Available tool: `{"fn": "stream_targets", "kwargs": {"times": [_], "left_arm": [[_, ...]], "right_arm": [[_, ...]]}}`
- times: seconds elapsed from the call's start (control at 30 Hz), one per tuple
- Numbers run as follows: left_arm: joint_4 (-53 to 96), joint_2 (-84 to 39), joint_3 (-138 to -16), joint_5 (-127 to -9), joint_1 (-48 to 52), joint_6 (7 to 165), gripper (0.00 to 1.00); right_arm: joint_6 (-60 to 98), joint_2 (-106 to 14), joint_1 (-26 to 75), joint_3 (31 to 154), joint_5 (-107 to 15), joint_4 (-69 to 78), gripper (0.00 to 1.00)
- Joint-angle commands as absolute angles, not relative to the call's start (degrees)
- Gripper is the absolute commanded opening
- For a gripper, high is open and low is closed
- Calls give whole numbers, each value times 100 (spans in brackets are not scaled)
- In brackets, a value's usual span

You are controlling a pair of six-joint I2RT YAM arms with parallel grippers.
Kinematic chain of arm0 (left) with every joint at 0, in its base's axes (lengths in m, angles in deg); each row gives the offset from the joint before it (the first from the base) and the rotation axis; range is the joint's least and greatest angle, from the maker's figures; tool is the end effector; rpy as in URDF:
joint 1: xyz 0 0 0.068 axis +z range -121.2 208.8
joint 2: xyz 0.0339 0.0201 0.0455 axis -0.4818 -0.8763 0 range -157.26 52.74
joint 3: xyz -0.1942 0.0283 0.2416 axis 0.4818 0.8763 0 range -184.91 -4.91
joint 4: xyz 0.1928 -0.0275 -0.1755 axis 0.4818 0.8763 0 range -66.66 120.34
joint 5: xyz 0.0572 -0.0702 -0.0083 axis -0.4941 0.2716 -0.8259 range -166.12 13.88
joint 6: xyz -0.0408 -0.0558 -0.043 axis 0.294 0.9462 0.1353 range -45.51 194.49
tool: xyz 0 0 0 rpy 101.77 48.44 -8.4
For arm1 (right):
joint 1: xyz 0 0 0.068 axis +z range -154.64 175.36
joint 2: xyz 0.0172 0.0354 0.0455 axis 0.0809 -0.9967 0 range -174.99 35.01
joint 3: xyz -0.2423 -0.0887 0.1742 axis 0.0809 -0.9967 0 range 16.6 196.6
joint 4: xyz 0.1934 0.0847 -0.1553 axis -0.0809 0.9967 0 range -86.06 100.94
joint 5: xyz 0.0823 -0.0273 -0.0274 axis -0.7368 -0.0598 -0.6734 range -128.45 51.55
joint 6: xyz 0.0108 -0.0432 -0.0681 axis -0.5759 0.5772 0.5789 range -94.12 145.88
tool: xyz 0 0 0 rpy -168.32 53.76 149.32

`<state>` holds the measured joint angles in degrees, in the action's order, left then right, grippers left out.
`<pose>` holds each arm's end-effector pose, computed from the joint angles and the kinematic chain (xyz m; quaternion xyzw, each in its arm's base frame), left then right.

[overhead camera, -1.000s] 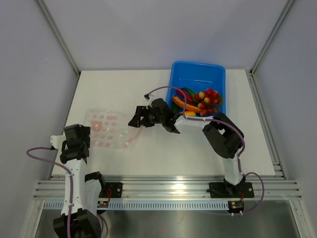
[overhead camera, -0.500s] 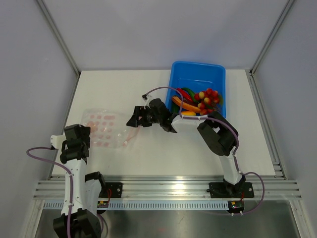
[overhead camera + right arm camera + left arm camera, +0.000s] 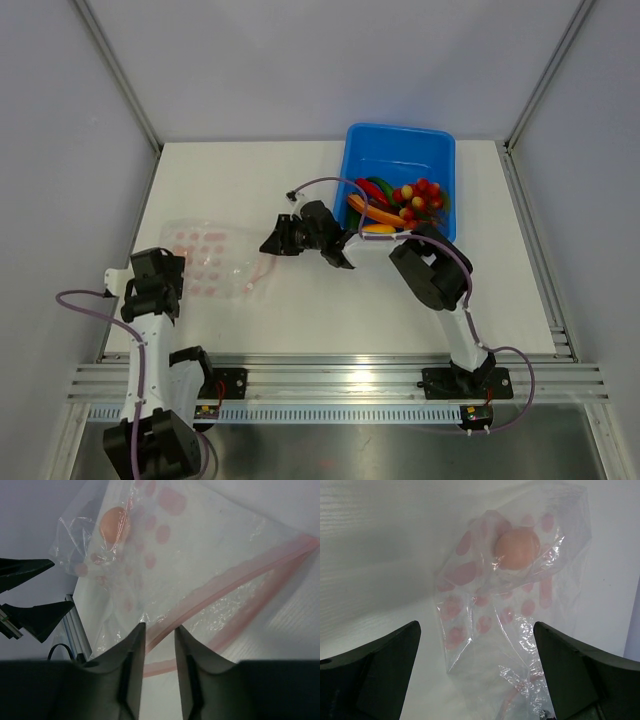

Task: Open the zip-top bag and remove the fake food
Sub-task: Adjust the fake fruit in the zipper food storage bag.

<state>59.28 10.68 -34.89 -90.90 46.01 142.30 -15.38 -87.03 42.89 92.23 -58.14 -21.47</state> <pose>0.1309 0.0594 0.2183 -0.6596 0.6514 -0.0432 0.3724 0.3371 0.4034 0.1840 -0.1411 0.8054 0.4911 0.3002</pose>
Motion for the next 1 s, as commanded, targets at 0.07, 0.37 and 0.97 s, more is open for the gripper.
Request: {"fn": "stream_targets", "kwargs": {"times": [0.07, 0.37, 0.97], "left_arm": [[5840, 775, -3857, -8965, 4629, 14049, 99], [5981, 494, -4366, -9088, 4629, 14111, 99], [6315, -1475, -5940, -8368, 4559, 13434, 99]], "right_arm": [[-1640, -8803, 4080, 9517, -5815, -2357, 22], [-1702, -8189, 3817, 8579, -5306, -3033, 0], [-1350, -7599, 3816, 8005, -4865, -3113, 0]]}}
